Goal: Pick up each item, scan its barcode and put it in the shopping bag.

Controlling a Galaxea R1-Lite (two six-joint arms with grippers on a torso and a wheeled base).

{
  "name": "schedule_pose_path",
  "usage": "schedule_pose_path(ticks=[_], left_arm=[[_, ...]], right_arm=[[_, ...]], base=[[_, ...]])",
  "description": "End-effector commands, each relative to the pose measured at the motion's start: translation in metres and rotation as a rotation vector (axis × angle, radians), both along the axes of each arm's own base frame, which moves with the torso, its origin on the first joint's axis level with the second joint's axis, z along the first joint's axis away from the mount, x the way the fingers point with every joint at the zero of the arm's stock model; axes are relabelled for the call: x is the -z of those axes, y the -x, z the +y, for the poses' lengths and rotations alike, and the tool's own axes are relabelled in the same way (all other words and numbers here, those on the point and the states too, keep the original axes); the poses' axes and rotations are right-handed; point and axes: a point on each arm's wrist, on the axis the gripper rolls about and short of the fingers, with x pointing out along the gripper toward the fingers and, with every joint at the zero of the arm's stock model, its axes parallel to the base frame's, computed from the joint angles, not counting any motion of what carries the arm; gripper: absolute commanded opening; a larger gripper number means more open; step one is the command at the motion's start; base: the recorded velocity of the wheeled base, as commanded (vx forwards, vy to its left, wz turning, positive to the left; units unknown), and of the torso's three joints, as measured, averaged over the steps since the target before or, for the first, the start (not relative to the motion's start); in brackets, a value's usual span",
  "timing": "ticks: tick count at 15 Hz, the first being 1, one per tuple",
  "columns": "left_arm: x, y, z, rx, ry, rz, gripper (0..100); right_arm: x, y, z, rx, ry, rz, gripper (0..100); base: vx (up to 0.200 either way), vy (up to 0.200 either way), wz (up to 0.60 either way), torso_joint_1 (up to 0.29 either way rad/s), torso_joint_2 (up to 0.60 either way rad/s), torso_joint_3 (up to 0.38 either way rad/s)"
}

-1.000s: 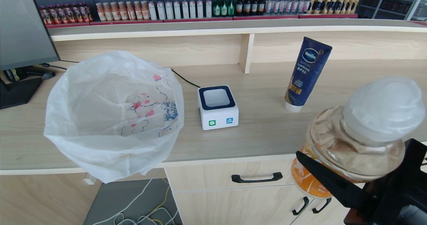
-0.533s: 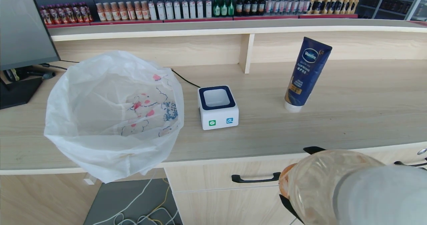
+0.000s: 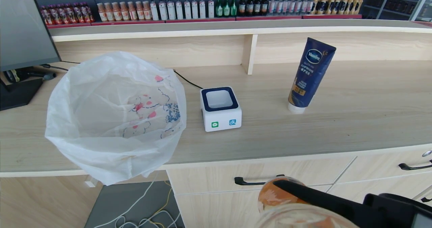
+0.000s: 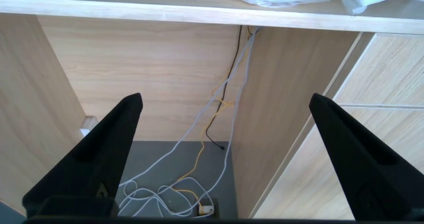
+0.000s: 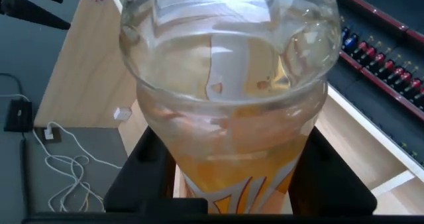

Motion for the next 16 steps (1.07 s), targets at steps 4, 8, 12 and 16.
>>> schedule_pose_path(ticks=[4,8,12,16], left_arm=[[0.0,0.0,0.0,0.0,0.0,0.0,100],[0.0,0.0,0.0,0.0,0.0,0.0,100],[0.0,0.0,0.0,0.0,0.0,0.0,100],[0.0,0.0,0.0,0.0,0.0,0.0,100]], right_arm=[[0.0024,0.0015,0.0053,-0.013,0.049,-0.074,0],[0.0001,0.0101,0.0067,-0.045,0.067,-0.156,0],[0.0009,0.0072,0.0031,0.033,0.121,-0.365,0],[0.0033,0.0071,0.0064,0.053,0.172,-0.458,0]], base=[[0.0,0.0,0.0,0.0,0.0,0.0],[0.0,0.0,0.0,0.0,0.0,0.0],[0.0,0.0,0.0,0.0,0.0,0.0],[0.0,0.0,0.0,0.0,0.0,0.0]])
